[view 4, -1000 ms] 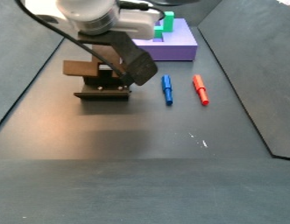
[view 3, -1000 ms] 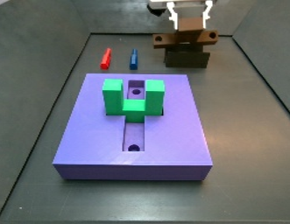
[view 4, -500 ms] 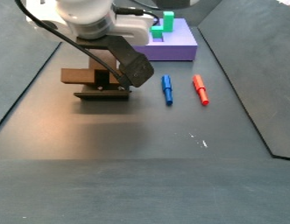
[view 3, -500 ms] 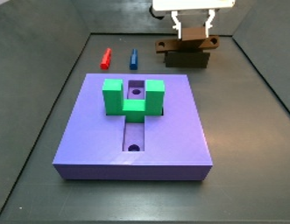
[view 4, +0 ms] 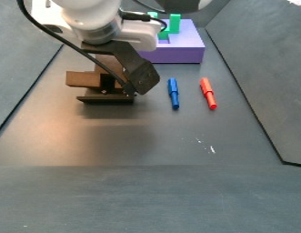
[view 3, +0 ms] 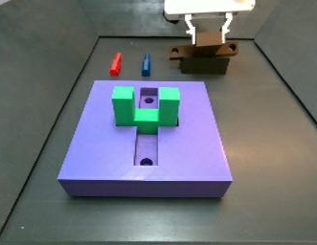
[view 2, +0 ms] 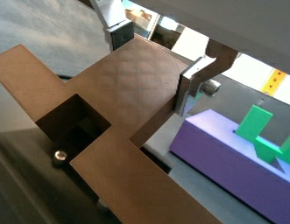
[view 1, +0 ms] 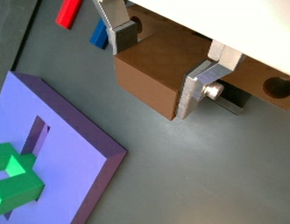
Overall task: Pick up the brown object. Move up. Place the brown object on the fixture. Regrasp the brown object. Move to above the board. Insert the brown object.
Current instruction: Place the brown object on the fixture, then regrasp the brown object.
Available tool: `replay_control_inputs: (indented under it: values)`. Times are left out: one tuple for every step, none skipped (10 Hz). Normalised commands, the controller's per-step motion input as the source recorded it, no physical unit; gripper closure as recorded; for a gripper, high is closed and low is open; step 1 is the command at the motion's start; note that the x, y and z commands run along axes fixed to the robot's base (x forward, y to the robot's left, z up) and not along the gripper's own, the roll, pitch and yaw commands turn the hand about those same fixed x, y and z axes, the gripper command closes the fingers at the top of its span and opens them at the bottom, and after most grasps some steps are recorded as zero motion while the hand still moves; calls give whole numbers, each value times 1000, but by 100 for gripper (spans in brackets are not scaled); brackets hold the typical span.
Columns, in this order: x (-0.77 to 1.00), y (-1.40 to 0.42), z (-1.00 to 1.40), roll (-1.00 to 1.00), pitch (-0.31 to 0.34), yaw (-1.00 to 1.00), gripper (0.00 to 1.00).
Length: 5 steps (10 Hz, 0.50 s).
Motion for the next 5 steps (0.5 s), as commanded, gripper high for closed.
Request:
replay_control_inputs:
  values:
    - [51,86,-237,180,0,0,100]
    - [0,89,-214,123,0,-3,100]
    - [0,0,0,0,0,0,100]
    - [0,0,0,0,0,0,0]
    - [-143,-89,923,714,103,-131,0]
